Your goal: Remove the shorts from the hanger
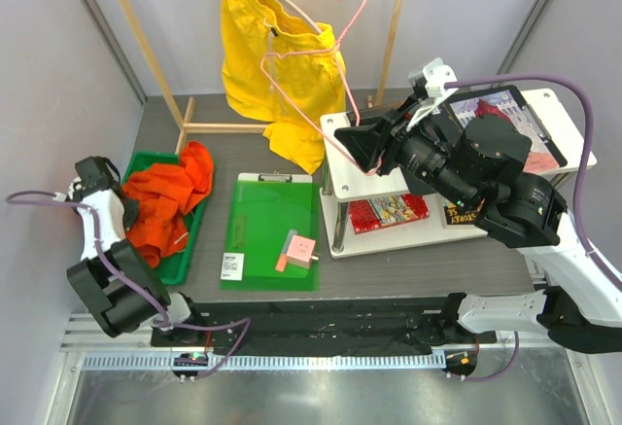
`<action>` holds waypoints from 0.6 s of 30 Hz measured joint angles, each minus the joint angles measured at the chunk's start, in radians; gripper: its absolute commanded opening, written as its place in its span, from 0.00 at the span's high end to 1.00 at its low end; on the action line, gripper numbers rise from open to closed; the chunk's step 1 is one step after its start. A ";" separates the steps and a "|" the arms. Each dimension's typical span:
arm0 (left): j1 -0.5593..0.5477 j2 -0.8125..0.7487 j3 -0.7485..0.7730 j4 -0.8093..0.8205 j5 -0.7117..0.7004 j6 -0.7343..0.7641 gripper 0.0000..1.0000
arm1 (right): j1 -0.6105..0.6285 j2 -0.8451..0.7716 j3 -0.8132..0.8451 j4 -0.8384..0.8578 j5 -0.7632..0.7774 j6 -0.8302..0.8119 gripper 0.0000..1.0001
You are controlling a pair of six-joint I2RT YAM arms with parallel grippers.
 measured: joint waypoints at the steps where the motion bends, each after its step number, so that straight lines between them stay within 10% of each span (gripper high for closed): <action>1: 0.000 0.003 -0.014 0.000 0.007 -0.003 1.00 | 0.000 0.000 -0.001 0.000 0.000 0.000 0.99; 3: 0.000 -0.018 -0.047 0.002 0.013 -0.010 0.94 | 0.000 0.000 -0.002 0.000 -0.001 0.000 0.99; 5: 0.000 -0.066 -0.071 -0.005 0.014 -0.021 0.58 | 0.000 0.000 -0.003 0.000 -0.005 0.000 0.99; 9: 0.000 -0.167 -0.072 -0.011 0.016 -0.032 0.31 | 0.000 0.001 -0.003 0.000 -0.012 0.000 0.99; 18: 0.000 -0.377 -0.086 -0.015 0.102 -0.031 0.36 | 0.000 0.007 -0.003 0.004 -0.018 0.000 0.99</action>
